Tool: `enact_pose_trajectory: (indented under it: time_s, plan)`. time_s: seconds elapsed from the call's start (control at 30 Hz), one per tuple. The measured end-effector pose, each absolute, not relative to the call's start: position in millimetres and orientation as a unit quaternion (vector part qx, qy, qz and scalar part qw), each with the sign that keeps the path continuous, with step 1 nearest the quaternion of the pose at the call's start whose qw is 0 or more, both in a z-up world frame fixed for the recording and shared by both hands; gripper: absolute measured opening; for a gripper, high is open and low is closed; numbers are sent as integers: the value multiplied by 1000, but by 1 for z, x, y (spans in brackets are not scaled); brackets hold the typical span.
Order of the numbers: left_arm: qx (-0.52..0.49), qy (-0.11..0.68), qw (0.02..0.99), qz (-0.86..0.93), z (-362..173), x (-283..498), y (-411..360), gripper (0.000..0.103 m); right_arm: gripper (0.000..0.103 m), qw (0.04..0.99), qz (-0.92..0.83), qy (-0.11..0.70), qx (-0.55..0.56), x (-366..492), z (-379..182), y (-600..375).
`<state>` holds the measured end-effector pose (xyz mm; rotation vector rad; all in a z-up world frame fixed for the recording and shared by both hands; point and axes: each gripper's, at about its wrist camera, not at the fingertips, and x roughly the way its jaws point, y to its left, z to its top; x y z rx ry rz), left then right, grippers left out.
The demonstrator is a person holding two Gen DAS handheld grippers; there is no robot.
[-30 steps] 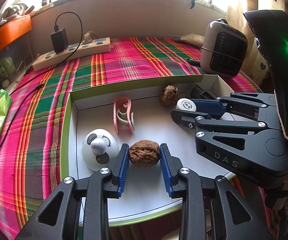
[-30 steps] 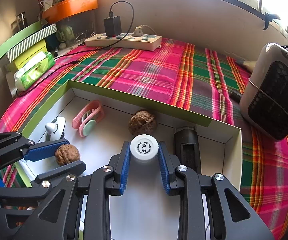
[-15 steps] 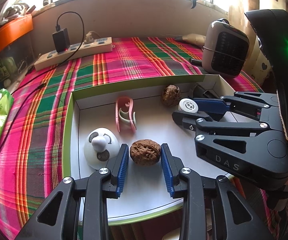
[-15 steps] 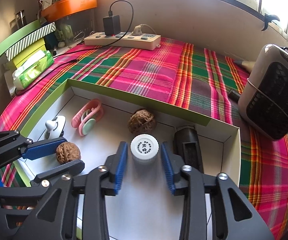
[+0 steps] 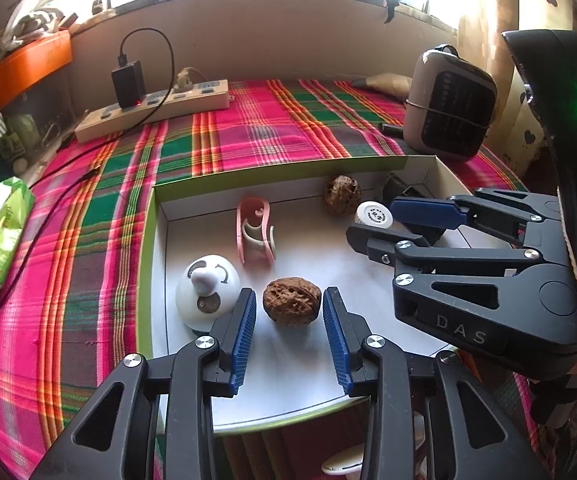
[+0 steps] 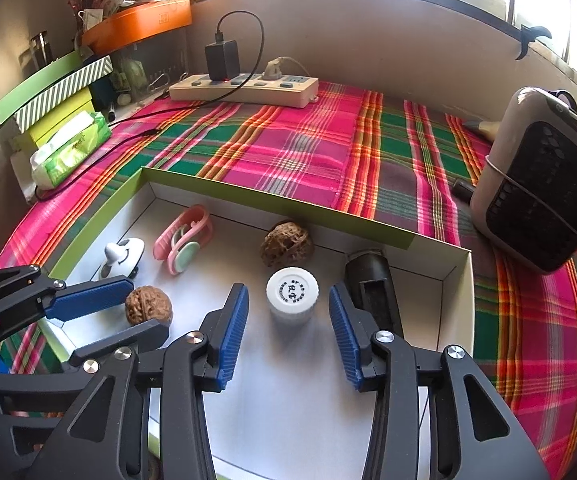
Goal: Organize objects
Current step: 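Open left gripper releasing walnut while right gripper releases white container, then withdraw both grippers from the box toward the green spool and pink clip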
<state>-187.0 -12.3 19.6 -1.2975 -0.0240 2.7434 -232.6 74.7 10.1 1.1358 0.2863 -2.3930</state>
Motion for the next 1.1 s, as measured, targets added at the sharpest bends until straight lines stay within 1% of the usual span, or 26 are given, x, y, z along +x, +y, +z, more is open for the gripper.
enact_pose_trajectory:
  time_s: [0.5, 1.1]
  plan:
    - [-411, -7, 50, 910, 32, -160, -13, 33, 44, 229, -884, 90, 398, -207, 25, 84]
    - [-384, 5, 45, 922, 46, -113, -15, 33, 44, 227, -899, 70, 368, -149, 42, 92]
